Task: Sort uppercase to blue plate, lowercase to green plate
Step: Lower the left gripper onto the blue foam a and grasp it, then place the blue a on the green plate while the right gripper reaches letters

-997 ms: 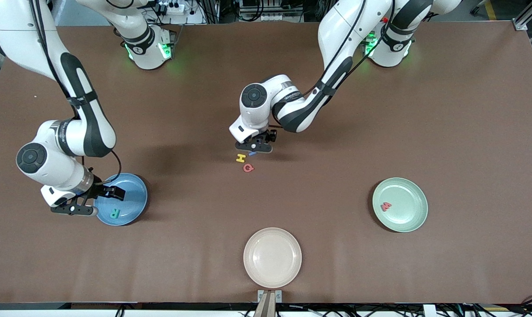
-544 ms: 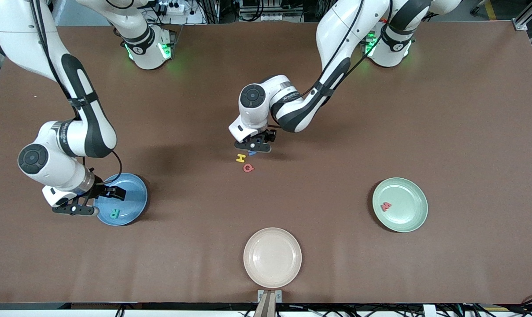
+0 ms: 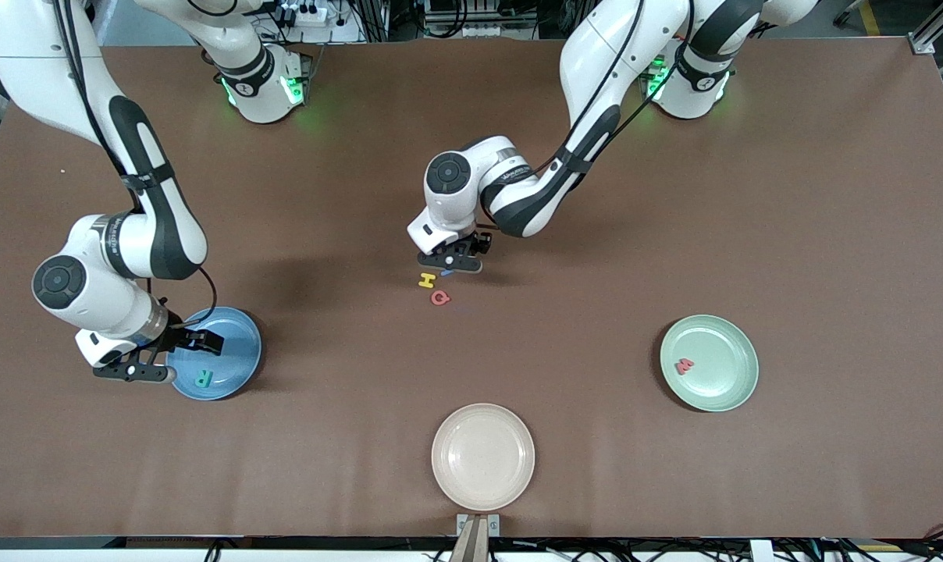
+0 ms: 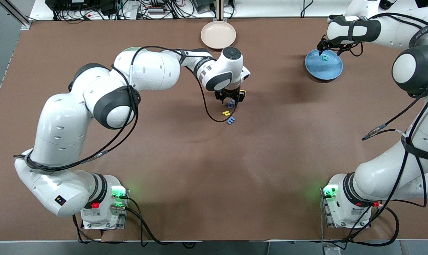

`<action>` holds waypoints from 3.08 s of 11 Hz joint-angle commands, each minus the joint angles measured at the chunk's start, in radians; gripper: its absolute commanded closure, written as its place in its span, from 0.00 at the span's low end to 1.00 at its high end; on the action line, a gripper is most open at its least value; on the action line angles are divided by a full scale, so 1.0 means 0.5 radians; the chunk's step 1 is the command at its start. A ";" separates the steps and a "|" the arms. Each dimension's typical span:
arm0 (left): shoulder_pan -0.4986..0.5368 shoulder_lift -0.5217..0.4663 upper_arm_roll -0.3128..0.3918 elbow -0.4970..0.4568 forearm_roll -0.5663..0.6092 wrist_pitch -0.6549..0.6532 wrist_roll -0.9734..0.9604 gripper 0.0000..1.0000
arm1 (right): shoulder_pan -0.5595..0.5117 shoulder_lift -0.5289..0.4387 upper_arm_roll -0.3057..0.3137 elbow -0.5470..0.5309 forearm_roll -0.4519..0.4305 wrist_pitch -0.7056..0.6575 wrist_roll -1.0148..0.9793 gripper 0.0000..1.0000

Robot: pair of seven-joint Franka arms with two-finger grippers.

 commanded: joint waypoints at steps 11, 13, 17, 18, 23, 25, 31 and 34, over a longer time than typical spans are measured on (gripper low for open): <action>-0.025 0.050 0.021 0.050 0.052 0.009 0.016 0.51 | -0.012 0.030 0.027 0.038 -0.023 -0.026 0.013 0.00; -0.025 0.050 0.021 0.050 0.052 0.009 0.028 0.62 | -0.012 0.030 0.027 0.038 -0.023 -0.023 0.013 0.00; -0.019 0.047 0.024 0.050 0.055 0.009 0.038 0.91 | -0.009 0.030 0.027 0.041 -0.019 -0.023 0.013 0.00; -0.012 0.026 0.024 0.050 0.055 0.009 0.026 0.98 | -0.006 0.030 0.027 0.038 -0.019 -0.023 0.016 0.00; 0.303 -0.345 0.003 0.047 0.027 -0.248 0.068 1.00 | 0.132 0.018 0.034 0.041 -0.007 -0.083 0.292 0.00; 0.560 -0.468 -0.006 0.050 -0.079 -0.368 0.300 1.00 | 0.236 0.003 0.043 0.050 0.008 -0.225 0.354 0.00; 1.095 -0.469 0.141 0.050 -0.111 -0.482 1.110 1.00 | 0.485 0.000 0.180 0.096 0.011 -0.296 0.669 0.00; 1.297 -0.327 0.178 0.050 -0.016 -0.415 1.265 1.00 | 0.616 0.006 0.224 0.096 0.011 -0.293 0.844 0.00</action>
